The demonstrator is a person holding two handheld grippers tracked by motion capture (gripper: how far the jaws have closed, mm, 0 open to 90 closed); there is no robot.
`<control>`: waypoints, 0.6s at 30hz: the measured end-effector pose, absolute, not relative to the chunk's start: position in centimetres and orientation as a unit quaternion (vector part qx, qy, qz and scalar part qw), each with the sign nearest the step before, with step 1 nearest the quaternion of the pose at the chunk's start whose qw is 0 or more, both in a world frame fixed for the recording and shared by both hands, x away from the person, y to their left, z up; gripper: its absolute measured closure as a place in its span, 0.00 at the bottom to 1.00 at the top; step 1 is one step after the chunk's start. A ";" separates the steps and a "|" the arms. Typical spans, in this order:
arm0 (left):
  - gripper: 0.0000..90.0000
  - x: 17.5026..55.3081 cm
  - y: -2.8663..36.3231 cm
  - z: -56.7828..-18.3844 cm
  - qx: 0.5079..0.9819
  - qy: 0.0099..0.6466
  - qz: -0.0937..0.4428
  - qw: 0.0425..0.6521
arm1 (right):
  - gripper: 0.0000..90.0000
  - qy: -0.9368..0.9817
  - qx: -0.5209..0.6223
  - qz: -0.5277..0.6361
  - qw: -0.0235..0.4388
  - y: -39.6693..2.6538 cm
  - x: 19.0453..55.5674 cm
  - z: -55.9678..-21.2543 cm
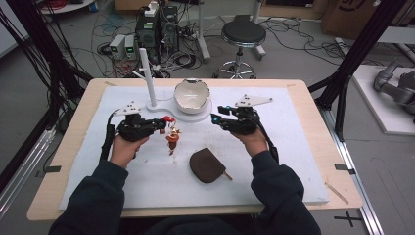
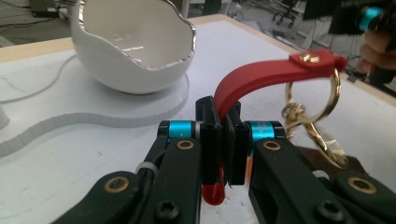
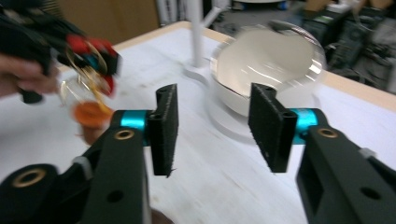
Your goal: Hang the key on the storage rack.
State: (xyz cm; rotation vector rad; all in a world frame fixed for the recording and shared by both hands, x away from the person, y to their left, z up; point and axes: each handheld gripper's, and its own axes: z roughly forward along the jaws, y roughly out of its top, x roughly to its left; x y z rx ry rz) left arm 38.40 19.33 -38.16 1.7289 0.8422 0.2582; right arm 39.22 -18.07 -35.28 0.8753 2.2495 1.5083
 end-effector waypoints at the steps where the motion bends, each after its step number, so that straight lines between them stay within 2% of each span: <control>1: 0.96 38.5 19.6 -37.8 0.732 0.359 0.112 0.568 | 0.57 0.779 0.311 0.523 0.152 -18.8 39.2 -35.5; 9: 0.96 39.5 21.1 -33.7 0.718 0.357 0.148 0.579 | 0.53 0.770 0.351 0.502 0.178 -23.1 38.4 -37.5; 18: 0.96 41.5 23.3 -29.4 0.706 0.362 0.173 0.583 | 0.51 0.760 0.363 0.504 0.191 -24.3 38.6 -37.5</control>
